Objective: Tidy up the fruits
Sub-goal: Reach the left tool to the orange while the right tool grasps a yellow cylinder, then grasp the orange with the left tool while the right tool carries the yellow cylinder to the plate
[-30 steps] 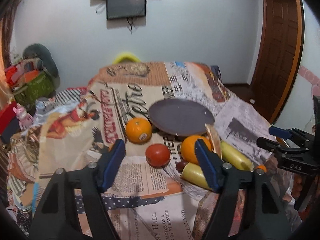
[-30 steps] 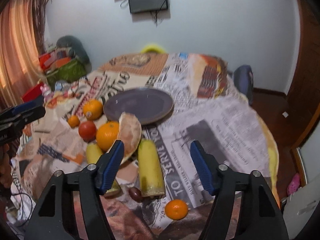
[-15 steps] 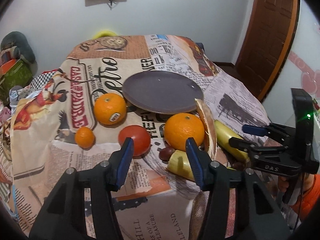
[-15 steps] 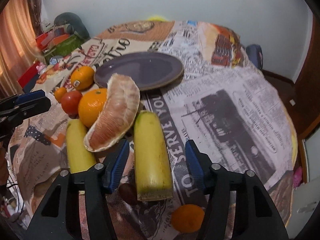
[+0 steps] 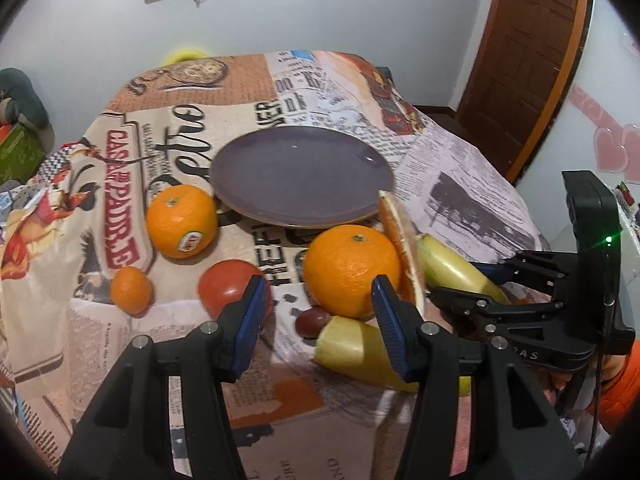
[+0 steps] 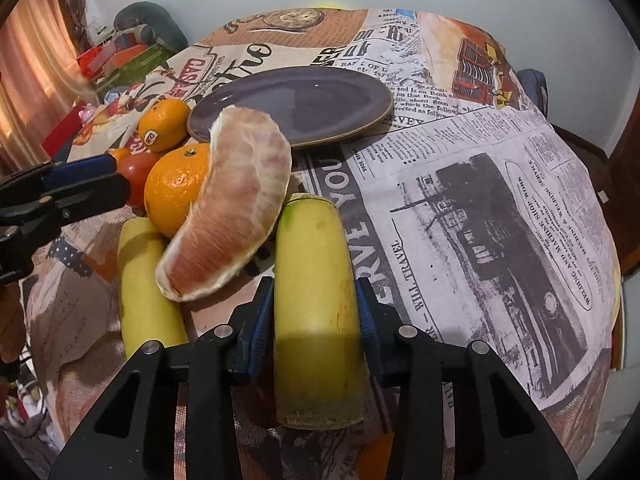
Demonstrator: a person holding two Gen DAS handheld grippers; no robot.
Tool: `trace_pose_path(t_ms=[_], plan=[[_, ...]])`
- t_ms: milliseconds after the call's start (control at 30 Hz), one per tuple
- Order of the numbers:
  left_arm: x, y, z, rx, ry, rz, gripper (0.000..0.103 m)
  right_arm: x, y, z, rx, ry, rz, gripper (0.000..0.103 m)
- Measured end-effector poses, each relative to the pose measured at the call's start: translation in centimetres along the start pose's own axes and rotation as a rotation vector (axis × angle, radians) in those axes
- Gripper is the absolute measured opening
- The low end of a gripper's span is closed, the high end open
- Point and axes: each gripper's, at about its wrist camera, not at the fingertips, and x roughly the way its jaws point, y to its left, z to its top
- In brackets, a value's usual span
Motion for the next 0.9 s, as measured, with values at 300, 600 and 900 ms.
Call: trace_pose_path(t_ms=[300,600,900], plan=[[2.3,-0.8,0.6,0.008,0.065,-0.049,0.054,-0.9,-1.6,0.0,0.055,-0.019,-0.018,0.036],[4.1,-1.8,1.2,0.028,0.081,-0.027,0.064,-1.0,-2.3,-0.3,0.072,-0.045,-0.012,0.036],[4.3,-1.5,1.5,0.032,0.077,-0.029,0.064,-1.6,-2.4,0.2,0.08,-0.046,-0.022,0.036]])
